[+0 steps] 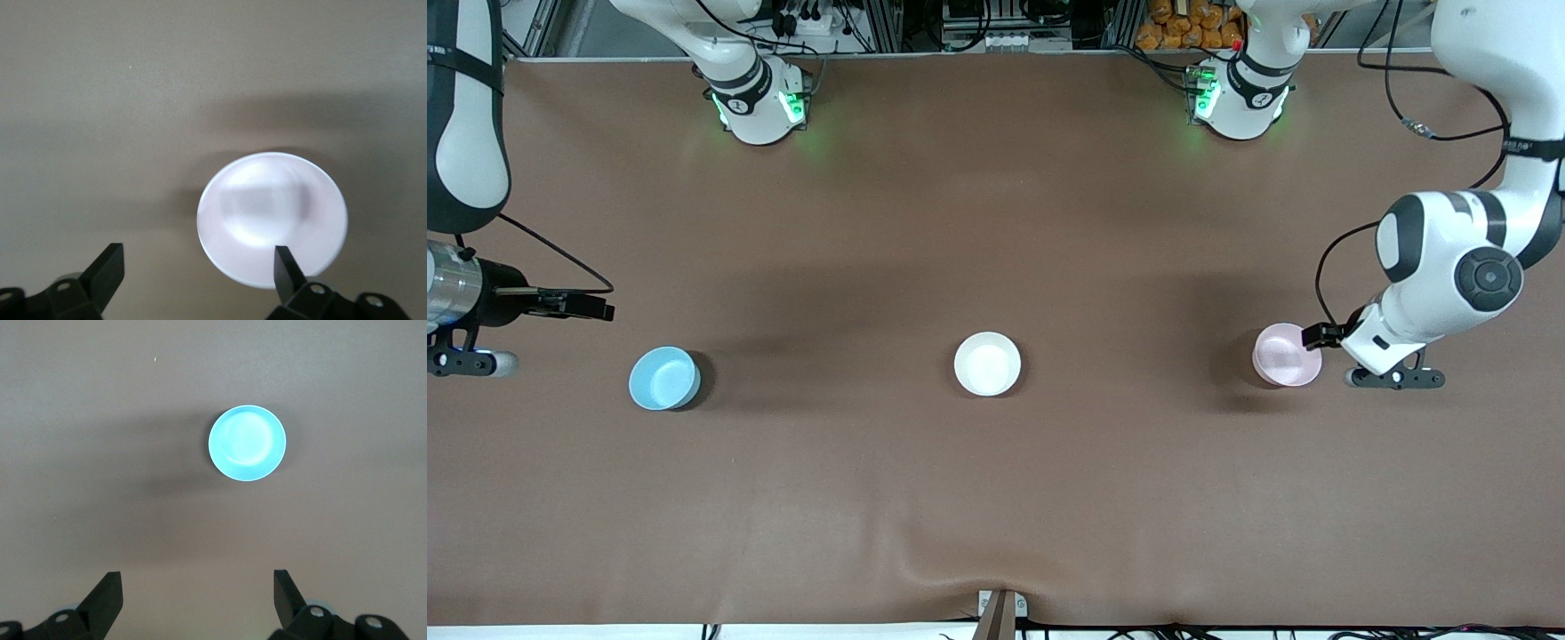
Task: Stack pink and blue bowls on white bowl
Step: 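Lower the left gripper onto the pink bowl rim while the right gripper approaches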
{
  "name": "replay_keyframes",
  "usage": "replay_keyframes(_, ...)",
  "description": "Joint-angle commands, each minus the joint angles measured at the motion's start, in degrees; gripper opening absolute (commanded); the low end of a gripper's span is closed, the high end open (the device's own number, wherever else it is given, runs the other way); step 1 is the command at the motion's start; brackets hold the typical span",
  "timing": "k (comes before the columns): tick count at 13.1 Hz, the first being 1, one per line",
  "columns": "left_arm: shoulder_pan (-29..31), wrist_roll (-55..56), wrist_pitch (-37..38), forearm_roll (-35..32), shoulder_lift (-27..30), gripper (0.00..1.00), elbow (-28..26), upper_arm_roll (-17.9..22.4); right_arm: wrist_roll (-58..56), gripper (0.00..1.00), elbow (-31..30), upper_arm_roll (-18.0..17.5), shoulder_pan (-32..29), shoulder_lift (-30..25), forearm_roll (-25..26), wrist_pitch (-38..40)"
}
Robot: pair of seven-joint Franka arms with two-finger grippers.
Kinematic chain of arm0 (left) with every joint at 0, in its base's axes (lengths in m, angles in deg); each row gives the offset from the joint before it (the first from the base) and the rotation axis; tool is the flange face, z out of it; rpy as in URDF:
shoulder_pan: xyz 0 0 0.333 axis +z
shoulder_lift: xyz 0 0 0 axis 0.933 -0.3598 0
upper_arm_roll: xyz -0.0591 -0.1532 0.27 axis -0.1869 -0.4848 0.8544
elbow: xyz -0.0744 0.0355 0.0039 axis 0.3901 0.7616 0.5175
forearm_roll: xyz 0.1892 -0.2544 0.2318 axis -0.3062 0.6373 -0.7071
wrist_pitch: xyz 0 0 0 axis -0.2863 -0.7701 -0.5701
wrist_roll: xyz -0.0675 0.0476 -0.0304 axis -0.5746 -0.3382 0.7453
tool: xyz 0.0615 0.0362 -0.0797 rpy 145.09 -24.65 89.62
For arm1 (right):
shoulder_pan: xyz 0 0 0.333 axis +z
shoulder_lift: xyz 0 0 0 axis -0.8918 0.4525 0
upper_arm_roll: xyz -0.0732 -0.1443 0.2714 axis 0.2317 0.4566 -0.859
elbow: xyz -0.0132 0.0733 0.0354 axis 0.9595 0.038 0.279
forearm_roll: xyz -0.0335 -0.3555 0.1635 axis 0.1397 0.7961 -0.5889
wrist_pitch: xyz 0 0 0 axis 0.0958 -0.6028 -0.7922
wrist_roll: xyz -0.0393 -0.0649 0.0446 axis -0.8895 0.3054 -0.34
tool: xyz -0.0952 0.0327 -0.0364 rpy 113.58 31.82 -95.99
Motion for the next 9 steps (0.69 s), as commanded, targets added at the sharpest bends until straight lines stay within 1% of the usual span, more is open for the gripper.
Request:
replay_keyframes(1, 0.96, -0.51, -2.38, -1.53, -1.46, 0.71, -0.18, -0.33, -0.41, 1.00, -0.54, 0.04, 0.04, -0.39, -0.65, -0.38)
replay_keyframes(2, 0.96, -0.51, -2.99, -1.53, -2.25, 0.68, -0.18, -0.33, -0.41, 1.00, -0.62, 0.04, 0.13, -0.39, -0.65, -0.56)
replay_keyframes(5, 0.96, -0.51, -4.93, -1.53, -4.19, 0.67, -0.26, -0.42, -0.41, 1.00, -0.80, 0.04, 0.04, 0.14, -0.73, -0.65)
replay_keyframes(6, 0.96, -0.51, -5.37, -1.53, -4.71, 0.63, -0.35, -0.42, -0.41, 1.00, -0.80, 0.04, 0.13, 0.14, -0.73, -0.47)
replay_keyframes(7, 1.05, -0.60, -6.33, -1.53, -5.50, 0.61, -0.61, -0.42, -0.41, 1.00, -1.06, 0.04, 0.22, 0.14, -0.73, -0.30)
replay_keyframes(8, 1.13, -0.51, -7.03, -1.53, -6.12, 0.48, -0.70, -0.42, -0.58, 1.00, -1.76, -0.05, 0.22, 0.14, -0.73, -0.55)
replay_keyframes(9, 1.22, -0.60, -7.04, -1.53, -6.13, 0.27, -0.70, -0.50, -1.02, 1.00, -1.77, -0.05, 0.13, 0.14, -0.73, -0.64)
